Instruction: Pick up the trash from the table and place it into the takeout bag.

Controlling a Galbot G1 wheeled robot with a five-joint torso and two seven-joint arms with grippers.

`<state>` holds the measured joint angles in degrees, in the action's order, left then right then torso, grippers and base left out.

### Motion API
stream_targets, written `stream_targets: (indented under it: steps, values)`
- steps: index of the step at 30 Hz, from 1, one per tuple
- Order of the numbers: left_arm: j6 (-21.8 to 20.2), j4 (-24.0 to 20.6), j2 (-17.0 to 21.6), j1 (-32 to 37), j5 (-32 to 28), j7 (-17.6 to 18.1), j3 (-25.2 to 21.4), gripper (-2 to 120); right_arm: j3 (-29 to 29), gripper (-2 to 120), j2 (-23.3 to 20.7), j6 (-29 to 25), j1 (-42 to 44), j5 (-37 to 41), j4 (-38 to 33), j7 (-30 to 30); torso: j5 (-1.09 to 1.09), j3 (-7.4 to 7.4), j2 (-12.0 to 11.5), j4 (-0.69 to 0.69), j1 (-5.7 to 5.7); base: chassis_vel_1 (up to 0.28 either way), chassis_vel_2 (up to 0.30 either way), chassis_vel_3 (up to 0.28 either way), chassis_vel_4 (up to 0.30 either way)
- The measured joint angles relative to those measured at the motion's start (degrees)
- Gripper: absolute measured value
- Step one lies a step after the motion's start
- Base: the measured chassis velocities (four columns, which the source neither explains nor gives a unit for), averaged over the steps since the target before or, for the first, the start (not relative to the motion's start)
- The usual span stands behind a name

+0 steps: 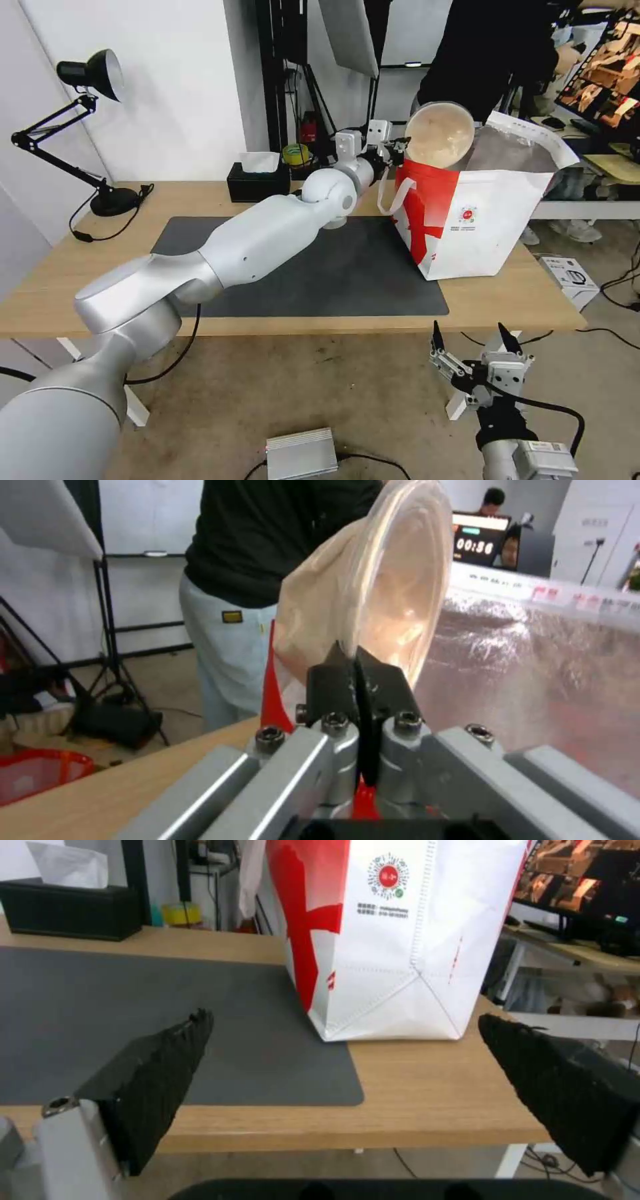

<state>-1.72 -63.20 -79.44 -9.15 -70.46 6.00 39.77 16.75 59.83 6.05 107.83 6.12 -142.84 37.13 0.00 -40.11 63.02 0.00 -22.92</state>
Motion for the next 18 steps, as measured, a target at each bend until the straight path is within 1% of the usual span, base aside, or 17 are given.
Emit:
stream_targets:
  steps: [4,6,11,18]
  values:
    - [0.21,0.54,-0.12,-0.51,0.56,-0.47,0.61,0,0.00,100,0.00,0.00,0.00,0.00,0.00,0.00,0.00,0.00,0.00,0.01,0.00,0.000,0.000,0.000,0.000]
    - [0.25,0.89,-0.41,-1.13,1.23,-1.34,1.22,0,0.00,100,0.00,0.00,0.00,0.00,0.00,0.00,0.00,0.00,0.00,-0.01,0.00,0.000,0.000,0.000,0.000]
    - [-0.57,1.61,-1.04,-2.16,1.53,-1.96,2.54,0,0.00,100,0.00,0.00,0.00,0.00,0.00,0.00,0.00,0.00,0.00,0.00,0.00,0.000,0.000,0.000,0.000]
    - [-0.62,3.05,-1.74,-3.22,2.30,-3.44,3.51,0,0.00,100,0.00,0.00,0.00,0.00,0.00,0.00,0.00,0.00,0.00,-0.01,0.00,0.000,0.000,0.000,0.000]
